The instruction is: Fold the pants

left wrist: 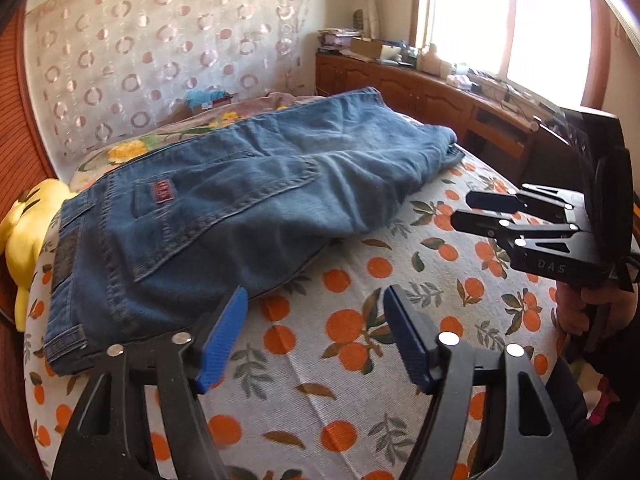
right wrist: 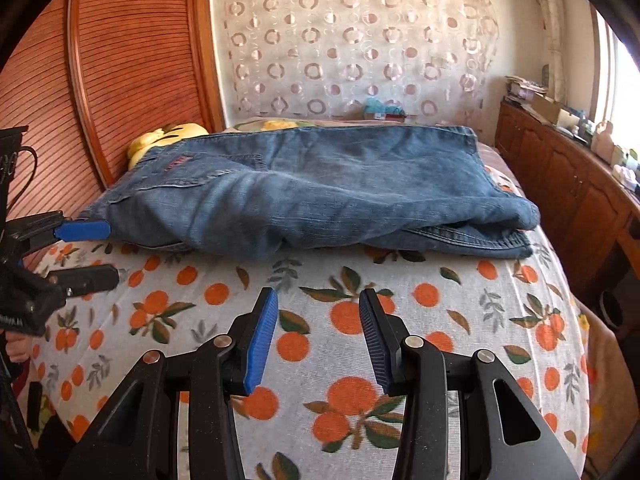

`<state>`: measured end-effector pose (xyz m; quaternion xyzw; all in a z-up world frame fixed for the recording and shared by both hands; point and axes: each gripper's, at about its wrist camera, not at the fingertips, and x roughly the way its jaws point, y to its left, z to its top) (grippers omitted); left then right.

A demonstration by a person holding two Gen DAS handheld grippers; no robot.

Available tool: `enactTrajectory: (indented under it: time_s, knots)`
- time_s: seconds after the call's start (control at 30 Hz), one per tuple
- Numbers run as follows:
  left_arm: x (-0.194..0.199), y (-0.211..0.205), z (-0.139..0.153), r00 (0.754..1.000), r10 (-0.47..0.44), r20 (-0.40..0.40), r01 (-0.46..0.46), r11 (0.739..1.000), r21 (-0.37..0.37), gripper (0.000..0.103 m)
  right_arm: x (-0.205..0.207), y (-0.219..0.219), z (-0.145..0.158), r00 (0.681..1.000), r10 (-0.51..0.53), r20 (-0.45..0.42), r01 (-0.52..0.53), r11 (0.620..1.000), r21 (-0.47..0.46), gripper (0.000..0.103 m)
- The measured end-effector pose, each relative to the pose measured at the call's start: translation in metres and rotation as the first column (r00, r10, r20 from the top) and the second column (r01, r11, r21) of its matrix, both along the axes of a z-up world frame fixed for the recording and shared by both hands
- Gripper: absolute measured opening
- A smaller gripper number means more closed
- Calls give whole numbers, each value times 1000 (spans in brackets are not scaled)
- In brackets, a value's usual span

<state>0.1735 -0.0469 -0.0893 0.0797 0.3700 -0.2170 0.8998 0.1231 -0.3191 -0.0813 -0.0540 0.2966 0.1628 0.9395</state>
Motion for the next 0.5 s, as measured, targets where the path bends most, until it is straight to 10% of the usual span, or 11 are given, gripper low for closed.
enactTrajectory:
  time_s: [0.5]
  knots:
    - [54,-58,-14,994,-78,81,49,948,315,46,4,-6,-3,999,-32,-3,32,999,20,44]
